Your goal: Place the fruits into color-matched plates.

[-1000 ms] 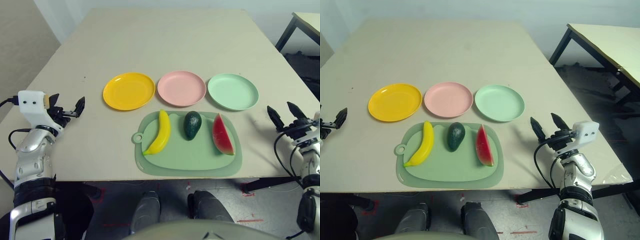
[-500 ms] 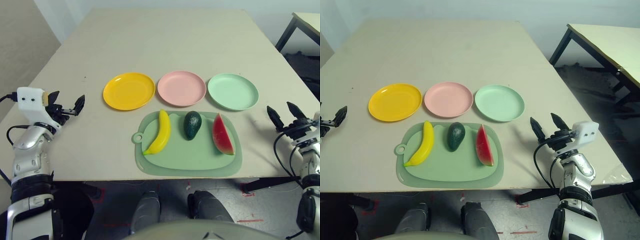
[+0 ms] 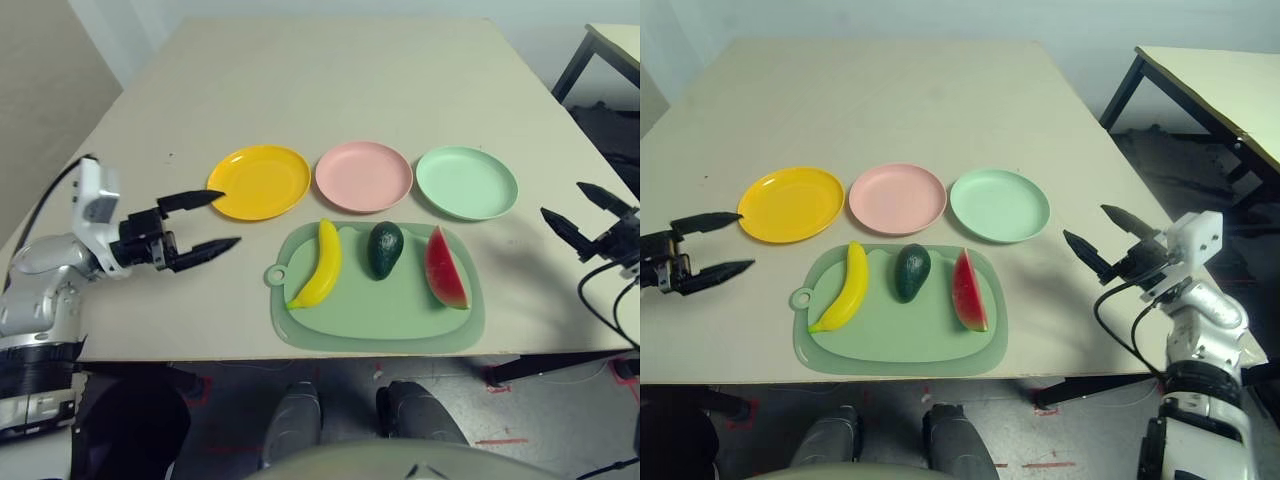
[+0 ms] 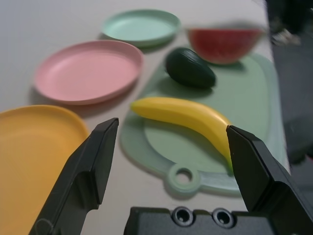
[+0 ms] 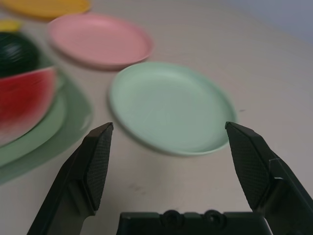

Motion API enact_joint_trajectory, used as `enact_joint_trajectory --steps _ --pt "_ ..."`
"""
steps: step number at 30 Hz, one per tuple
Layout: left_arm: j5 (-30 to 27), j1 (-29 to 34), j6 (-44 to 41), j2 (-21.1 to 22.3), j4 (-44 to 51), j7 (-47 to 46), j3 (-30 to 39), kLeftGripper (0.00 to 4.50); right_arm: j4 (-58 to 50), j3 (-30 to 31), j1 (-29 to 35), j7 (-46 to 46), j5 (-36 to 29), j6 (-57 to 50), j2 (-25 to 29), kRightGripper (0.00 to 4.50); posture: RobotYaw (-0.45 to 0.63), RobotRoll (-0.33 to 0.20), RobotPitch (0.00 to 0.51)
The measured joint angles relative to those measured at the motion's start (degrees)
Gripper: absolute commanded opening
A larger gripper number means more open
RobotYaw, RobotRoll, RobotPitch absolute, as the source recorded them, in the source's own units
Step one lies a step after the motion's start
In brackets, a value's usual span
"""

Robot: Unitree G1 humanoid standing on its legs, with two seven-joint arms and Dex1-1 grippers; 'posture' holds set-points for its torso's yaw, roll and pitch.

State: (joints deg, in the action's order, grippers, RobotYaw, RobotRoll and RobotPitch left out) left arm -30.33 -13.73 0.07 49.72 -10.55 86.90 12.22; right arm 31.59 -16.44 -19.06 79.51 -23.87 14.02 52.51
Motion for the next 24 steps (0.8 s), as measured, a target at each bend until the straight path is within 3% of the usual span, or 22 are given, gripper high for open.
enact_joint_trajectory --steps 2,6,8,11,15,24 --pt "0.43 -0.64 1.10 0.06 -1.05 1.73 -0.53 4.50 -4.47 3.34 -2.58 3.10 1.87 -3.84 5.71 4.46 -0.05 0.000 0.152" --pt "0.88 -3.14 2.09 0.16 -2.47 3.47 -1.46 4.50 -12.58 10.59 -18.42 9.90 4.58 -9.55 16.11 4.46 -0.08 0.000 0.157" --pt "1.04 -3.65 2.44 0.18 -3.38 3.94 -1.63 4.50 -14.65 15.55 -25.84 11.66 6.32 -8.68 18.26 4.46 -0.08 0.000 0.160" --pt "1.52 -4.17 3.56 0.10 -4.94 4.13 -2.04 4.50 -17.17 23.46 -32.53 12.28 9.91 -5.98 14.92 4.46 -0.07 0.000 0.163" --pt "2.19 -4.99 4.35 -0.08 -5.48 3.99 -2.18 4.50 -20.48 32.55 -36.06 12.43 12.03 -1.08 11.20 4.46 -0.06 0.000 0.167" --pt "2.71 -5.21 4.67 0.05 -5.93 4.24 -2.18 4.50 -17.51 49.51 -46.78 12.49 10.65 13.03 10.53 4.46 -0.04 0.000 0.172"
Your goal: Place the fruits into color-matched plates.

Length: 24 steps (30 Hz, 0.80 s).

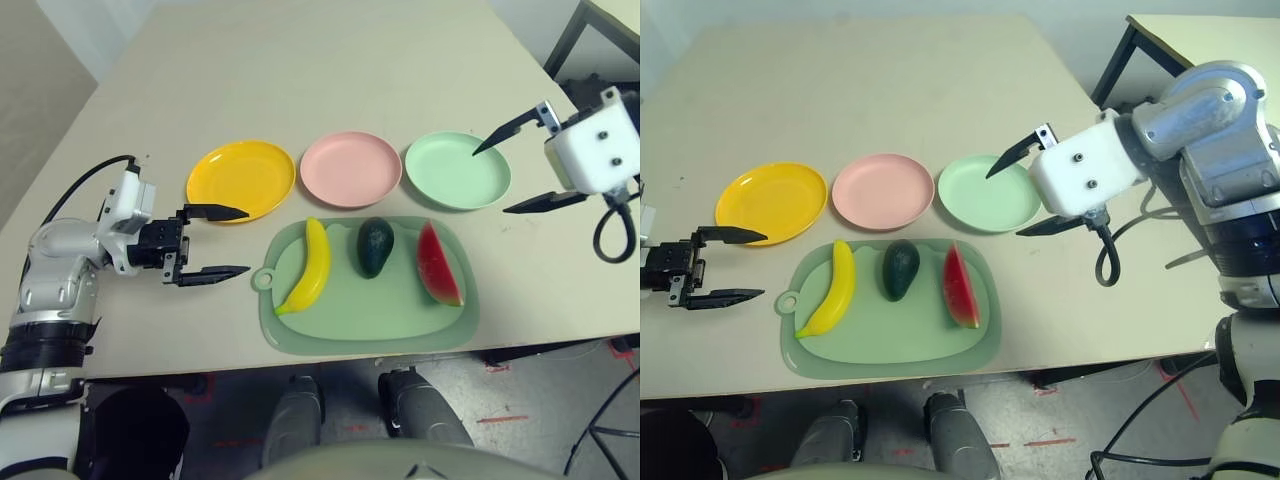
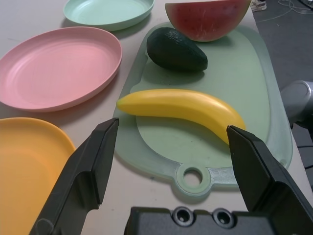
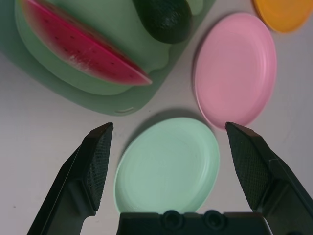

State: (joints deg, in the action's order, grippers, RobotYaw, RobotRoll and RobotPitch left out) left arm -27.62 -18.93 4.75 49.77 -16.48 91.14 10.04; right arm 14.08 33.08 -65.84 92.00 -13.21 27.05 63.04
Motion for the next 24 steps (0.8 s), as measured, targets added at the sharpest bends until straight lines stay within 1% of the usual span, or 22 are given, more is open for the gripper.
enact_joint_trajectory --steps 6,10,15,18,24 --pt "0.37 -1.06 -0.05 -0.01 0.01 -1.35 0.00 4.50 -1.59 6.47 -0.09 0.19 -2.00 4.50 0.49 4.46 -0.04 0.000 0.173" --pt "0.62 -1.05 -0.69 -0.03 0.80 -1.49 -0.47 4.50 -2.41 7.73 -0.09 0.21 -2.13 5.75 0.00 4.46 -0.04 0.000 0.176" --pt "0.67 -1.14 -1.55 -0.08 2.42 -1.45 -1.90 4.50 -1.58 9.06 -0.09 0.23 0.30 7.81 -3.77 4.46 -0.03 0.000 0.179" --pt "0.84 -1.30 -1.58 0.19 2.42 -1.37 -1.94 4.50 -1.90 9.30 0.05 0.23 1.16 8.07 -4.37 4.46 -0.02 0.000 0.181" --pt "0.85 -1.67 -2.14 0.92 2.74 -1.30 -1.94 4.50 -3.40 10.68 2.78 0.24 2.40 7.06 -5.98 4.46 -0.01 0.000 0.184"
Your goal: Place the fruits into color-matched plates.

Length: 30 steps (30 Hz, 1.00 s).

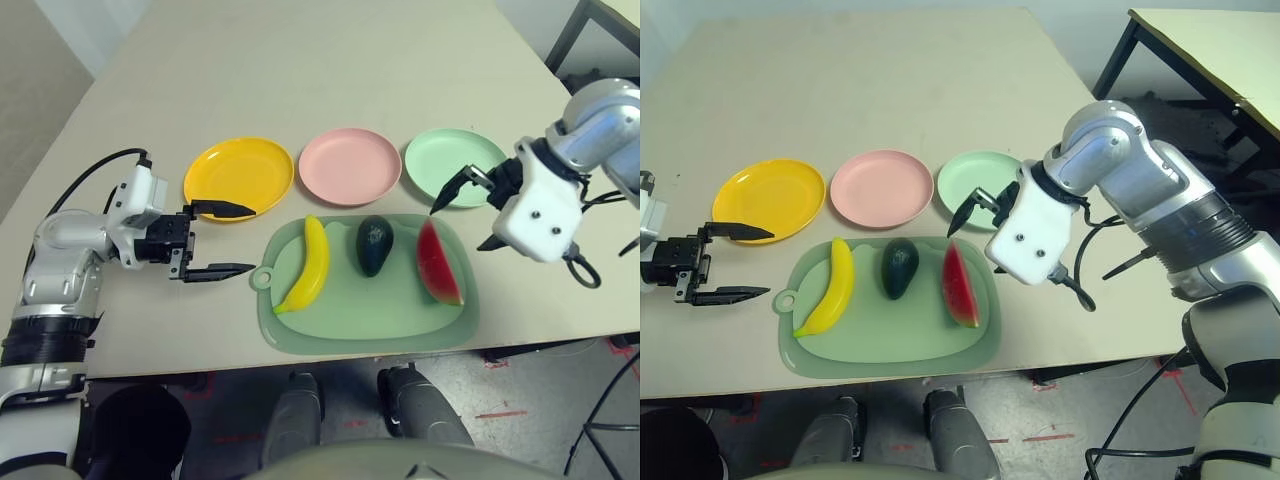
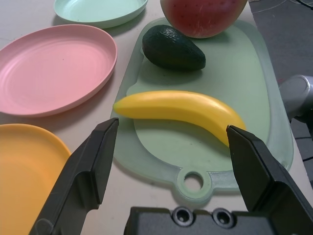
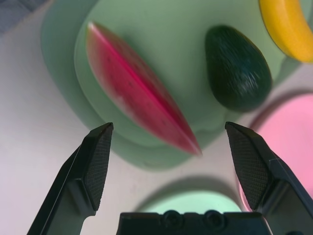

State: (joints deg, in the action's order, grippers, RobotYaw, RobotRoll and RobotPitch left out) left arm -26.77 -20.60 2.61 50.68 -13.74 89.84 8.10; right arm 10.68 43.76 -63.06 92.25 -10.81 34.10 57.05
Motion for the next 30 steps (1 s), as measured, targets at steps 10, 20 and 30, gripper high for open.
enact_joint_trajectory --steps 10,20,30 --pt "-0.01 -0.25 -0.61 0.25 0.39 -0.58 0.01 4.50 1.51 0.35 2.11 0.01 2.97 0.87 -3.17 4.46 0.00 0.000 0.192" --pt "-0.02 -0.24 0.81 0.36 4.01 1.51 -0.39 4.50 1.75 -0.36 3.97 0.01 5.27 -1.82 -5.12 4.46 -0.01 0.000 0.200" --pt "-0.08 -0.37 1.03 -0.63 4.93 1.41 -1.80 4.50 -0.51 -1.06 5.83 0.02 7.11 -3.80 -5.71 4.46 -0.01 0.000 0.202"
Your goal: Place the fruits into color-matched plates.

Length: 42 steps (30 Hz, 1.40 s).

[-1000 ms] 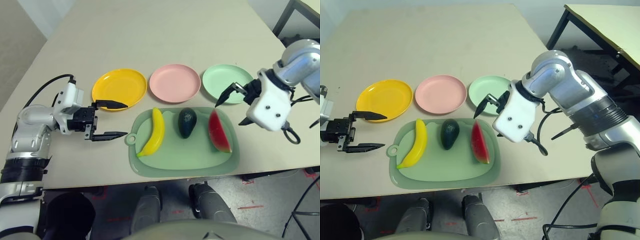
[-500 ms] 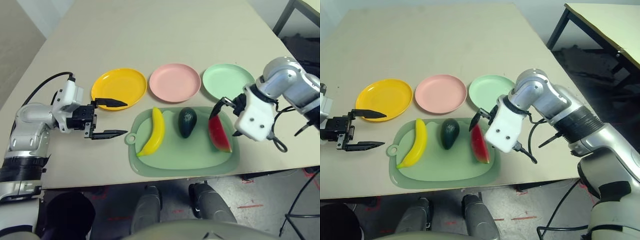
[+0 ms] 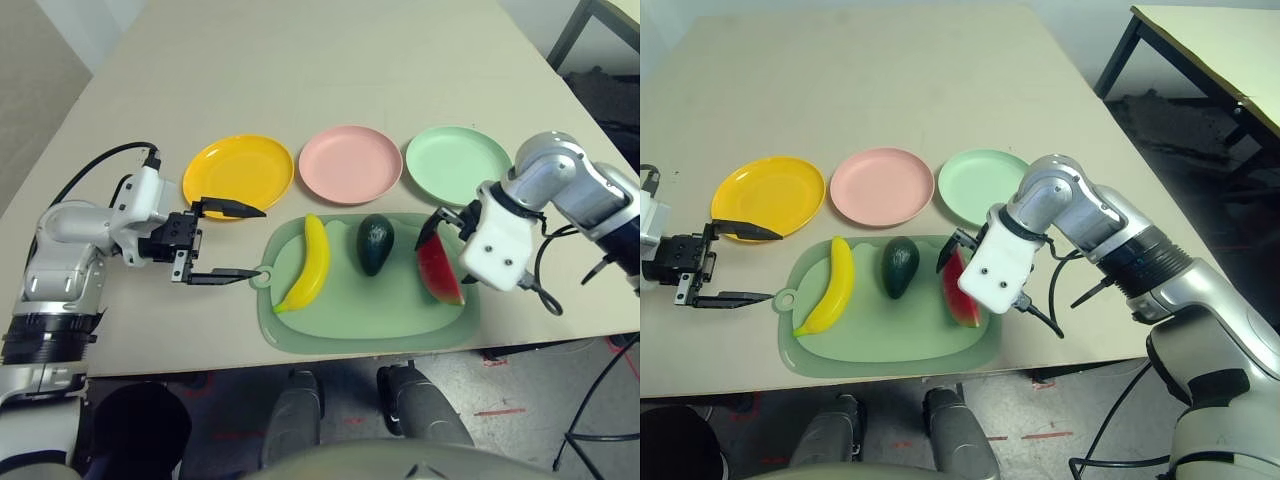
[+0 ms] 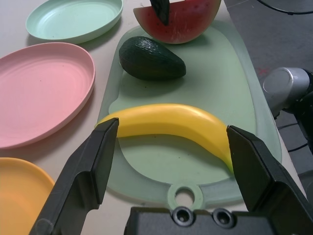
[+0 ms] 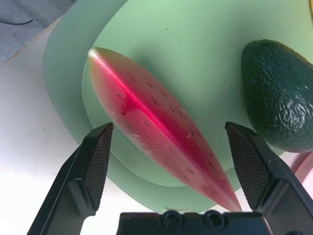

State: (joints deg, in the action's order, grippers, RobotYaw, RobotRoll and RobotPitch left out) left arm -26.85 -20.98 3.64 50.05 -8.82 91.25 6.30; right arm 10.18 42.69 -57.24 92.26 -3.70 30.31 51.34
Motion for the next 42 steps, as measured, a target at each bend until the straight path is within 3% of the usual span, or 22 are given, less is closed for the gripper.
enact_joint_trajectory --steps 14,33,42 --pt "0.18 -1.44 1.59 -0.42 -1.97 -0.20 -0.26 4.50 -1.31 -0.33 0.74 0.00 0.72 -8.44 -0.97 4.46 -0.01 0.000 0.211" --pt "0.31 -2.44 2.16 -0.41 -2.86 -0.30 -0.52 4.50 -9.04 -0.24 2.46 0.04 -0.68 -20.65 2.11 4.46 0.00 0.000 0.211" --pt "0.30 -2.39 2.15 0.15 -2.66 -0.30 -0.52 4.50 -9.53 -0.60 2.80 0.06 2.66 -25.85 0.59 4.46 0.00 0.000 0.205"
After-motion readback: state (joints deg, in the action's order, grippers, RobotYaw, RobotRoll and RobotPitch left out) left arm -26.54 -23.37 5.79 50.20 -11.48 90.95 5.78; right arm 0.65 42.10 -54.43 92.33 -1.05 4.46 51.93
